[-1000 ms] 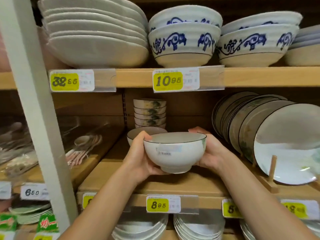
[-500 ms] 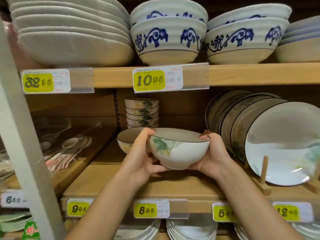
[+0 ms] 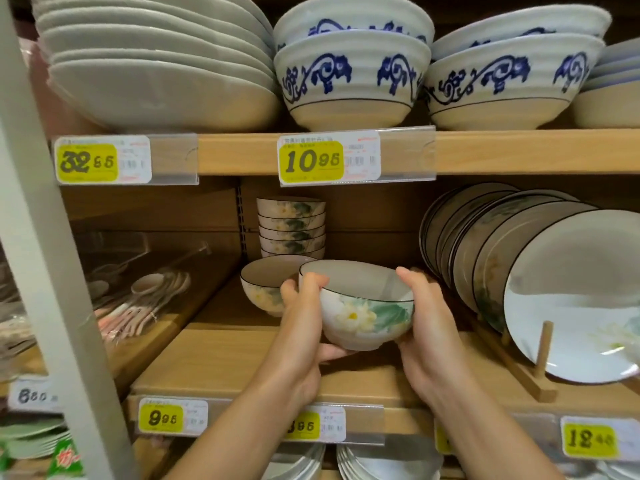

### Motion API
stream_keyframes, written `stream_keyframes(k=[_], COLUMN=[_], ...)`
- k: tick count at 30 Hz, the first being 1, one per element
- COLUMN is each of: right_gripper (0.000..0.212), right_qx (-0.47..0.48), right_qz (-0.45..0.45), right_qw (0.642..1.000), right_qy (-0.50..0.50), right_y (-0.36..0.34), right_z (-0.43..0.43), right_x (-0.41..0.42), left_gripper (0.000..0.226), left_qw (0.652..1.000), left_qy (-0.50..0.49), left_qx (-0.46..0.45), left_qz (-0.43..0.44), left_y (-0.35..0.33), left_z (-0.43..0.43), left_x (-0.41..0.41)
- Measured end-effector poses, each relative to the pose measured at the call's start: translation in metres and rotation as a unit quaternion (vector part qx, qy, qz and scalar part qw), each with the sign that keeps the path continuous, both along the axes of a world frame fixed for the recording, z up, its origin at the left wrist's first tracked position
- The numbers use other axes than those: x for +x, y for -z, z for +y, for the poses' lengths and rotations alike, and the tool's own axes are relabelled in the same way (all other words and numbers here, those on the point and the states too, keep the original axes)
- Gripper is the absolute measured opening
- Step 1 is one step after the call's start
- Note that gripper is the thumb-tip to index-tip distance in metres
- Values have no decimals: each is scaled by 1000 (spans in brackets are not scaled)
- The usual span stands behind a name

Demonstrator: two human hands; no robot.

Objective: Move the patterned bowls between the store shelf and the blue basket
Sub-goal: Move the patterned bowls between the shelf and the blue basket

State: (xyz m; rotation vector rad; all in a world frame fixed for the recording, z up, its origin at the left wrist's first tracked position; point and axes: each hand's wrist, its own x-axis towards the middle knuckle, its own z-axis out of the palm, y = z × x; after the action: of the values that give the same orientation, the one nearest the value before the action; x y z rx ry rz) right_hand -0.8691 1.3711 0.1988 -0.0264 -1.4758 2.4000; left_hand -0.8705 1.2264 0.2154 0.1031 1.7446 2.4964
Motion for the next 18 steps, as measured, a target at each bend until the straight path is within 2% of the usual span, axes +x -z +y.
stream_keyframes(k=[2, 4, 9, 10, 13, 14, 16, 18], right_gripper=[34, 23, 31, 33, 42, 38, 33, 32], right_qx=[-29, -59, -97, -95, -96, -93, -82, -66], right_qz=[7, 15, 41, 45, 42, 38, 38, 28], right_qw=[999, 998, 994, 994, 994, 995, 995, 996], right_qy=[18, -5, -22, -20, -9, -14, -35, -48], right_y=[-10, -22, -43, -49, -66, -69, -70, -68], right_z=[-5, -5, -19, -26, -47, -54, -66, -77], right_x=[-3, -8, -29, -36, -62, -71, -88, -104], left_gripper=[48, 49, 89, 89, 67, 73, 84, 74], left_qw=[998, 995, 984, 983, 972, 972, 979, 982], left_qy=[-1, 20, -9, -32, -75, -84, -118, -145], left_qx=[-38, -62, -136, -142, -150, -147, -123, -93], left_qz=[42, 75, 112, 116, 166, 164, 114, 79], left_y=[-3, -6, -24, -27, -35, -37, -42, -49], left_z=[-6, -18, -40, -43, -51, -53, -58, -63], left_x=[2, -2, -19, -24, -41, -51, -74, -98])
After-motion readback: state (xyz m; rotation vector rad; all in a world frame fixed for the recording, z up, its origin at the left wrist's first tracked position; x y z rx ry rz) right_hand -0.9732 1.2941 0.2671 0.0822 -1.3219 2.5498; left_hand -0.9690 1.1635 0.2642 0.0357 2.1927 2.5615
